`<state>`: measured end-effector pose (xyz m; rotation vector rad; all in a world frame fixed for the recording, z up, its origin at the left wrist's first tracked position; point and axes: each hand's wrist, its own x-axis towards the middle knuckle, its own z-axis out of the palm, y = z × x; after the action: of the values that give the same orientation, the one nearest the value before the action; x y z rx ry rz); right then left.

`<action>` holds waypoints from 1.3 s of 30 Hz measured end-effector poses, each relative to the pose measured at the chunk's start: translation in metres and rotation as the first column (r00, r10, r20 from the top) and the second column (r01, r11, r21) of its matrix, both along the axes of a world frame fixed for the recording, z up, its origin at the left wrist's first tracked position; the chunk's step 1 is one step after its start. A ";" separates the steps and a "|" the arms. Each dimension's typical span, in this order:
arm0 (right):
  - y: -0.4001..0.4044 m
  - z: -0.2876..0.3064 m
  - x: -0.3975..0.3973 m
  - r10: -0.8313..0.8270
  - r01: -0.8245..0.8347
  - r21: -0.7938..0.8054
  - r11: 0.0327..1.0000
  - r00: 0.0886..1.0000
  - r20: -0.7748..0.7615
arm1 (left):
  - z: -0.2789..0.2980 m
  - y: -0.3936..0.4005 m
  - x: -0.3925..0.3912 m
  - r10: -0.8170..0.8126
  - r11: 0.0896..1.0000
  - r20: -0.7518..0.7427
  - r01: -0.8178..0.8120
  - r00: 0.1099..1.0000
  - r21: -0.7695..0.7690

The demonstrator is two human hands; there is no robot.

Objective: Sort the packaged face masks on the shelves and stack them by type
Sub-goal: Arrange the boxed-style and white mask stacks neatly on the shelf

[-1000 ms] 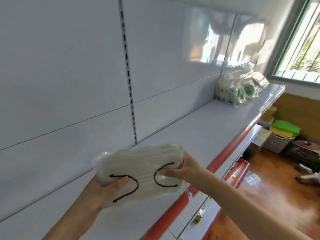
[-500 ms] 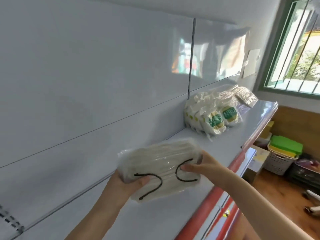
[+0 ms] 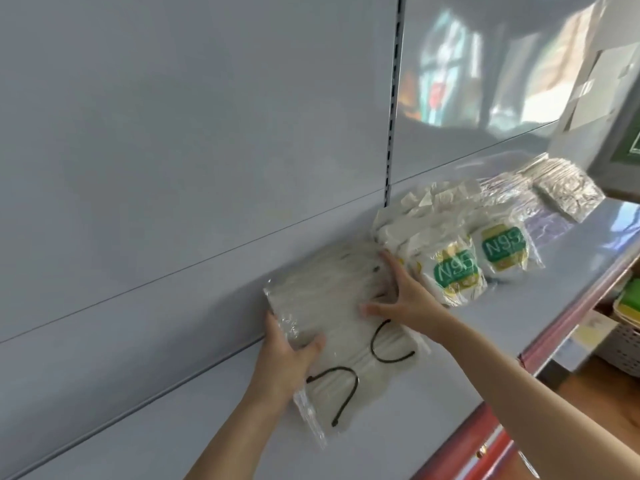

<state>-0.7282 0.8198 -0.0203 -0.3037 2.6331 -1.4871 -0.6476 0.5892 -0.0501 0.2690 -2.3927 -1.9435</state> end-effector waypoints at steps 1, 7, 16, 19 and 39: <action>0.002 0.001 0.002 -0.037 0.036 -0.010 0.999 0.998 -0.060 | -0.001 0.000 -0.003 0.008 1.000 -0.022 -0.008 1.000 -0.025; 0.024 -0.016 0.036 0.057 0.013 0.293 0.956 0.972 -0.229 | 0.004 -0.014 0.025 0.102 0.987 0.035 -0.097 0.994 -0.131; 0.042 -0.027 0.037 0.148 -0.062 0.457 0.887 0.977 -0.155 | -0.001 0.007 0.057 0.170 0.867 0.142 -0.080 0.975 -0.492; 0.045 -0.032 0.021 0.139 -0.006 0.401 0.916 0.943 -0.302 | -0.004 0.019 0.045 0.277 0.837 0.008 -0.237 0.961 -0.493; 0.021 -0.063 0.044 0.345 0.004 0.579 0.816 0.799 -0.492 | -0.038 0.082 0.027 0.367 0.749 -0.057 -0.331 0.928 -0.573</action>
<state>-0.6846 0.8407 -0.0829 -1.0542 3.2115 -0.5424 -0.6202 0.6711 -0.0881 0.6839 -2.5845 -1.0022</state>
